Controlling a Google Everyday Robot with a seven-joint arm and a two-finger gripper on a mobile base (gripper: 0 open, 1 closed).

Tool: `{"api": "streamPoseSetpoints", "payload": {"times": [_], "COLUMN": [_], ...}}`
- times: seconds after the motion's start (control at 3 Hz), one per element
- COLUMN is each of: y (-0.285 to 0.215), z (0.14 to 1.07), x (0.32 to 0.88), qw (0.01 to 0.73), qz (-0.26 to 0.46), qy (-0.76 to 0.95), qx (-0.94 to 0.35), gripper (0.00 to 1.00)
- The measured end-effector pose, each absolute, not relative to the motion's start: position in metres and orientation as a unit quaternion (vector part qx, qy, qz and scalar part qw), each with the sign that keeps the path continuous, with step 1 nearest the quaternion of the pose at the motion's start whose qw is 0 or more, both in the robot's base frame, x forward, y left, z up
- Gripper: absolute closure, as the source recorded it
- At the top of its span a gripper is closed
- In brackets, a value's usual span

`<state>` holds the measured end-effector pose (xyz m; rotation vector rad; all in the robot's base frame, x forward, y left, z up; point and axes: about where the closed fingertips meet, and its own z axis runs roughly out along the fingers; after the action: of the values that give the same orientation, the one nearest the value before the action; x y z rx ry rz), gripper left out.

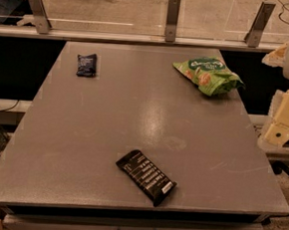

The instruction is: Move green rice chip bag near rxbar blueberry

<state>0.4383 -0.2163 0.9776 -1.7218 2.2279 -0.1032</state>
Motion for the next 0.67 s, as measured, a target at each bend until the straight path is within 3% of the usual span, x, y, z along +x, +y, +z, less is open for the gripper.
{"api": "streamPoseSetpoints", "payload": {"times": [0.67], "y": [-0.223], "z": [0.962], "x": [0.475], "qw": [0.195], "qz": [-0.035], "qy": [0.777], "qx": [-0.598], "gripper": [0.0]}}
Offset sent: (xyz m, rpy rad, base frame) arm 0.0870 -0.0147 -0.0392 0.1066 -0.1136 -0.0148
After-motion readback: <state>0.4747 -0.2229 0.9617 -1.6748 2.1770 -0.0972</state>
